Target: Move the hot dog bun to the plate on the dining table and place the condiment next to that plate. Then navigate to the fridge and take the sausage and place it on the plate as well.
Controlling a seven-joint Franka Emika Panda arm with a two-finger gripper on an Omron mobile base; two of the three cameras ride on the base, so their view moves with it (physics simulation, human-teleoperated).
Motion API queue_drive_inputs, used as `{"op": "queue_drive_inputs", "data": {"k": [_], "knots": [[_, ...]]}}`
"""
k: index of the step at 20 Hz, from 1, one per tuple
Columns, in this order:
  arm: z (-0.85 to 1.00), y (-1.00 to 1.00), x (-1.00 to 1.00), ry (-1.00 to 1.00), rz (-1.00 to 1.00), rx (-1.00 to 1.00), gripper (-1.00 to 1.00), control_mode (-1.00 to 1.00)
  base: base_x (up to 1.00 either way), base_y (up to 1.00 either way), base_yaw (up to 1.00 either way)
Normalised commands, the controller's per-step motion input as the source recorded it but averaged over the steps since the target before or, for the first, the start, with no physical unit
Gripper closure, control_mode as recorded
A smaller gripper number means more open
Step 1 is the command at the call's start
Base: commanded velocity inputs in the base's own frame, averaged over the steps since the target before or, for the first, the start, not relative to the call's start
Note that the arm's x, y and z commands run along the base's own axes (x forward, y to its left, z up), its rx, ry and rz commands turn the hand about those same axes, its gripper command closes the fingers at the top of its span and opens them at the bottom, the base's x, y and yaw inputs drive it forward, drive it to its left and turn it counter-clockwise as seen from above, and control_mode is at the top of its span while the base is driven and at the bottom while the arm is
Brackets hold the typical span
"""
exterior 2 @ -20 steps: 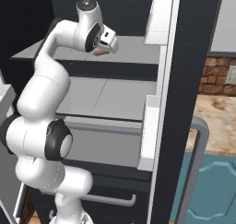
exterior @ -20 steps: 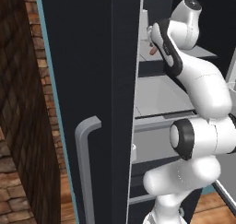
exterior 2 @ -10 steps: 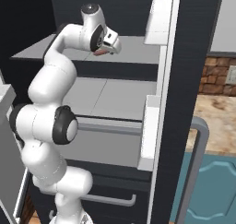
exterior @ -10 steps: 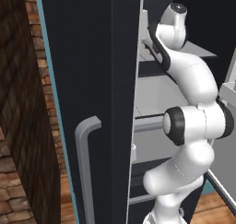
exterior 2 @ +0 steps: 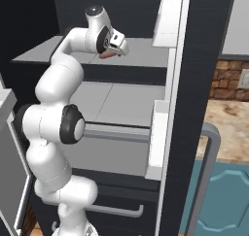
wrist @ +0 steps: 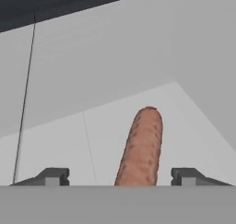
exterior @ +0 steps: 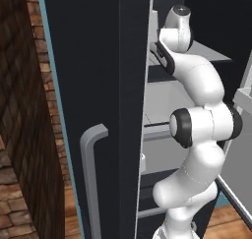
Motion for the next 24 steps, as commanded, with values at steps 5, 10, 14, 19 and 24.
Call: {"op": "queue_drive_inputs", "data": {"k": [5, 10, 14, 19, 24], "knots": [[-0.30, 0.00, -0.04, 0.00, -0.02, -0.04, 1.00, -1.00, 0.00, 0.00, 0.00], [-0.12, 0.00, -0.31, 0.00, 0.00, 0.00, 1.00, -1.00, 0.00, 0.00, 0.00], [0.35, 0.00, -0.91, -0.14, 0.04, 0.00, 1.00, -1.00, 0.00, 0.00, 0.00], [0.27, -0.05, -1.00, -0.13, 0.17, 0.00, 1.00, -1.00, 0.00, 0.00, 0.00], [-0.08, -0.25, -1.00, -0.01, 0.14, 0.00, 1.00, -1.00, 0.00, 0.00, 0.00]]}}
